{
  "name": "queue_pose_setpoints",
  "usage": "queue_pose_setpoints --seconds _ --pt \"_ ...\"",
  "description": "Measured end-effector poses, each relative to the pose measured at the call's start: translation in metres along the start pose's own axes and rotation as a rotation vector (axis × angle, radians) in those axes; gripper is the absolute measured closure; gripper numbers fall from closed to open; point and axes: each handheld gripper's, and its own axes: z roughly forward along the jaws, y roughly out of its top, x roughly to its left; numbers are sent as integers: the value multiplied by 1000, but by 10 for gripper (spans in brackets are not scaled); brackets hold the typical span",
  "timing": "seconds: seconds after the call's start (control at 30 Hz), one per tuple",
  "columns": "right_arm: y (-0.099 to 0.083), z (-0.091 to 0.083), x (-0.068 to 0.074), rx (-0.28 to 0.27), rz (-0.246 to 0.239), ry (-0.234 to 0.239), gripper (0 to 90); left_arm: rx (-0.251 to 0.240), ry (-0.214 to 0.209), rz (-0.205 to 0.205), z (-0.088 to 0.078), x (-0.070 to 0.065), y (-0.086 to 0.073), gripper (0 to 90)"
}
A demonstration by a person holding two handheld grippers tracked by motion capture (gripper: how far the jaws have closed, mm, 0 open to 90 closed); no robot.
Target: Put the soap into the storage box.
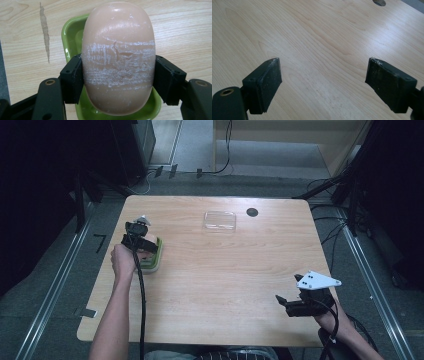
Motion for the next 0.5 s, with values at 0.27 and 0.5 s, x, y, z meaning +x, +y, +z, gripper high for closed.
queue_pose_setpoints --seconds 0.27,0.5 --pt "0 0 0 -3 -1 -1 133 19 6 -19 10 2 -2 338" --pt "0 0 0 -5 -7 -1 133 26 4 -34 15 3 -4 338"
